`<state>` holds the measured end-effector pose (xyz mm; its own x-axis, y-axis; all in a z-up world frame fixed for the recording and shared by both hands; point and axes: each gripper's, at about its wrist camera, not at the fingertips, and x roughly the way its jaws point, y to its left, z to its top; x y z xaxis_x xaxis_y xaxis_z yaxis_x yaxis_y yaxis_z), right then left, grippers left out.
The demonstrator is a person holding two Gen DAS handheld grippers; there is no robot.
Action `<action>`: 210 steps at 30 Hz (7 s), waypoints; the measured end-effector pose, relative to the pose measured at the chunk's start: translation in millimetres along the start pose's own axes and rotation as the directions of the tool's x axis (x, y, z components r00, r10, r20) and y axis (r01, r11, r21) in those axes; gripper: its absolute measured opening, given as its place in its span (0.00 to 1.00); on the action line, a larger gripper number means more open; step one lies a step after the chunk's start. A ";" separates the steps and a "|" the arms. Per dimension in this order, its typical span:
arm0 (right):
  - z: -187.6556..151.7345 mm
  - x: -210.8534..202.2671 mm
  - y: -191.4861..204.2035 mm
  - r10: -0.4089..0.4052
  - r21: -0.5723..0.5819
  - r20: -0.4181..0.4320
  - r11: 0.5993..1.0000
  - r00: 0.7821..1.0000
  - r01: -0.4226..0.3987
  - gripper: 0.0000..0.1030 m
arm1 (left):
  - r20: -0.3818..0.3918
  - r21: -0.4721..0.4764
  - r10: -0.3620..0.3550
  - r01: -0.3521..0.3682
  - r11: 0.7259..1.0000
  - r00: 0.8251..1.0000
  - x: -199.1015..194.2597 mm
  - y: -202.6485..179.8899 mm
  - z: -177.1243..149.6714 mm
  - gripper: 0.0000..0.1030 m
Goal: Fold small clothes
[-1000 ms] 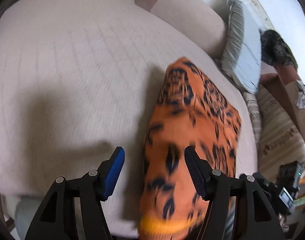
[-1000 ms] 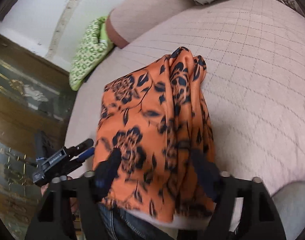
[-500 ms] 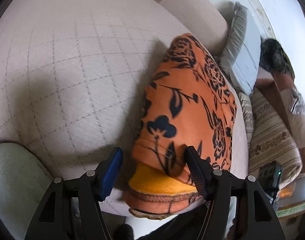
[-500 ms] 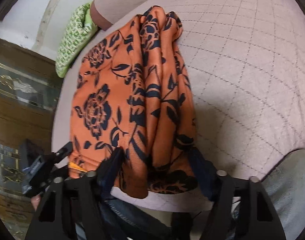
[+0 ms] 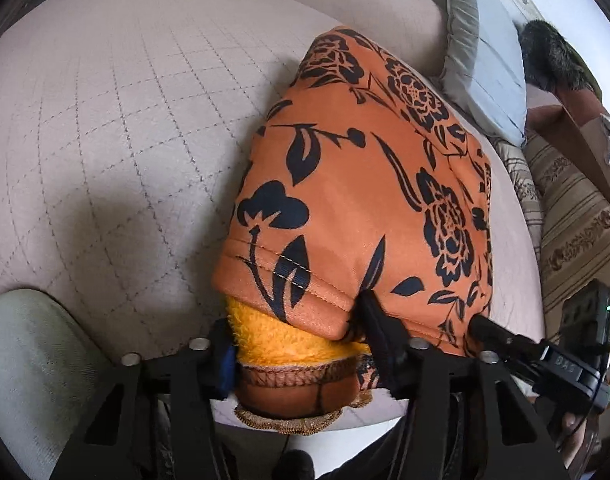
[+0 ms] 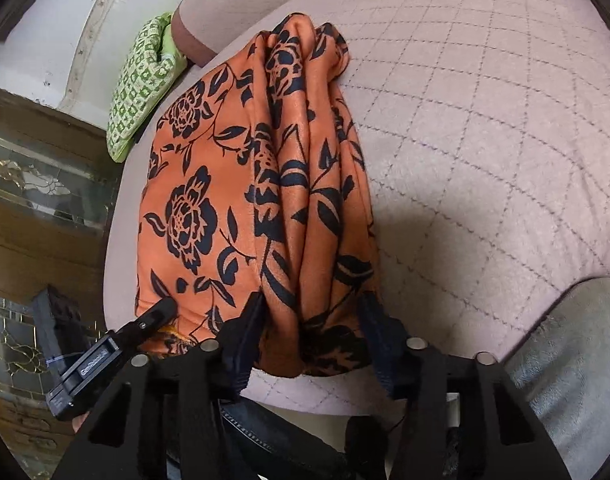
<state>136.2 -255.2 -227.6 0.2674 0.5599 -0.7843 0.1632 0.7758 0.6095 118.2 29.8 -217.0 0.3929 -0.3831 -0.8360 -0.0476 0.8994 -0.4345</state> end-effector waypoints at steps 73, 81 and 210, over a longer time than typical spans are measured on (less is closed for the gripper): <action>-19.7 -49.3 79.3 -0.313 -0.204 0.191 0.915 0.930 0.350 0.43 | 0.047 0.128 0.102 -0.107 0.986 0.994 -73.3 -29.5 -14.0 0.34; -16.3 -66.7 96.7 -0.329 -0.229 0.261 0.892 0.907 0.390 0.49 | 0.094 0.157 0.110 -0.124 0.980 0.990 -104.1 -36.2 -11.9 0.49; -69.7 -143.9 158.8 -0.343 -0.248 0.377 0.858 0.861 0.450 0.72 | 0.356 0.246 0.186 -0.284 0.927 0.916 -209.3 -97.2 -78.6 0.64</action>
<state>57.4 -192.3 -26.1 0.5319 0.1064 -0.8401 0.0251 0.9897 0.1413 -31.7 6.1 -26.2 0.6783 -0.1086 -0.7268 0.0704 0.9941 -0.0828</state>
